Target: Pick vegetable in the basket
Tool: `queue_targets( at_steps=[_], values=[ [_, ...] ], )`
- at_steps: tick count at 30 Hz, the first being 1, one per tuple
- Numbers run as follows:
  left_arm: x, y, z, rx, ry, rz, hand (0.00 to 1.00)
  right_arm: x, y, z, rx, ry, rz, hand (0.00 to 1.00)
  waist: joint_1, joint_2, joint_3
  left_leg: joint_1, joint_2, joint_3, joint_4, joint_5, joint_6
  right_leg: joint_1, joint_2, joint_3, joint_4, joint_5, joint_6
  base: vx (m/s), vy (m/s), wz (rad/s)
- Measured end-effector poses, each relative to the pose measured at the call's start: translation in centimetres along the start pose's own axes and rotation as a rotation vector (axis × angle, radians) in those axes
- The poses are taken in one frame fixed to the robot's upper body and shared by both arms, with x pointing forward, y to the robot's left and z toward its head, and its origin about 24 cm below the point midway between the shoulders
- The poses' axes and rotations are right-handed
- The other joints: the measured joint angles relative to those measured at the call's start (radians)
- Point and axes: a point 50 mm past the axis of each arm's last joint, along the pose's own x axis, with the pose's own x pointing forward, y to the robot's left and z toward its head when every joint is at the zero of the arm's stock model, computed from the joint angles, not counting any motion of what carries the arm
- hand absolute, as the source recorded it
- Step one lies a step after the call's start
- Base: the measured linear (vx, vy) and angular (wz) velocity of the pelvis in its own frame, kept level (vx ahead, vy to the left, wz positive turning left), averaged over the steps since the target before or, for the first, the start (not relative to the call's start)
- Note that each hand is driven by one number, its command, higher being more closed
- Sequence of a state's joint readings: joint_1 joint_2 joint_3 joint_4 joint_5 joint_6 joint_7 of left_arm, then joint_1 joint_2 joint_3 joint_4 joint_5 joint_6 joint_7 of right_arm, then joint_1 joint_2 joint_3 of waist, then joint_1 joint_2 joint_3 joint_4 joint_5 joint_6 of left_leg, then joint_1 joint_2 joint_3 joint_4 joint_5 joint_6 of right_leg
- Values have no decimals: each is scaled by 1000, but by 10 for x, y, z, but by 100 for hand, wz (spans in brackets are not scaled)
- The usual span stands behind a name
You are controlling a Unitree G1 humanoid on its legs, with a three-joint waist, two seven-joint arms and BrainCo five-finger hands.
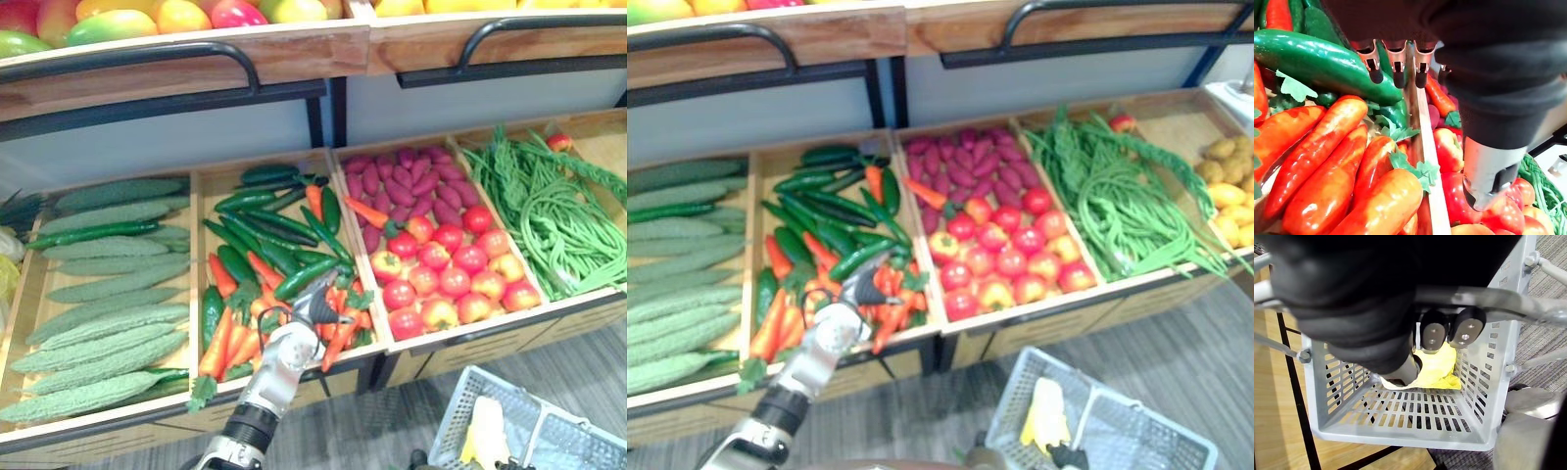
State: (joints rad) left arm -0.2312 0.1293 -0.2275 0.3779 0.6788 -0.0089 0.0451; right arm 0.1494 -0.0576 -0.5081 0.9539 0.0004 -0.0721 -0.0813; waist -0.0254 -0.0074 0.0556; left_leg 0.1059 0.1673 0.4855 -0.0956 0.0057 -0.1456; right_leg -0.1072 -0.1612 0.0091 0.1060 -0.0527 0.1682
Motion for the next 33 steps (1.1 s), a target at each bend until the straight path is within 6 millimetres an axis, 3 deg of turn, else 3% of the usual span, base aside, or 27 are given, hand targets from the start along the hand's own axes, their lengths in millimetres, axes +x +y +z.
queue_targets(
  at_steps=[13,24,33],
  values=[
    [-1,-9,-4,22,13,-48,0,0,1,0,-6,0,4,100,-1,1,0,-2,0,1,0,0,0,5,0,0,-21,12,1,0,0,0],
    [-2,-23,-29,76,115,-128,0,1,0,3,0,-10,1,100,-1,6,-3,-24,-2,10,0,0,0,-25,3,13,-21,15,0,17,-6,-3],
    [13,-12,-33,112,127,-98,0,4,1,11,21,-23,-5,100,-3,20,2,-43,-7,18,0,0,0,-52,2,27,-18,21,2,-2,-4,-3]
  ],
)
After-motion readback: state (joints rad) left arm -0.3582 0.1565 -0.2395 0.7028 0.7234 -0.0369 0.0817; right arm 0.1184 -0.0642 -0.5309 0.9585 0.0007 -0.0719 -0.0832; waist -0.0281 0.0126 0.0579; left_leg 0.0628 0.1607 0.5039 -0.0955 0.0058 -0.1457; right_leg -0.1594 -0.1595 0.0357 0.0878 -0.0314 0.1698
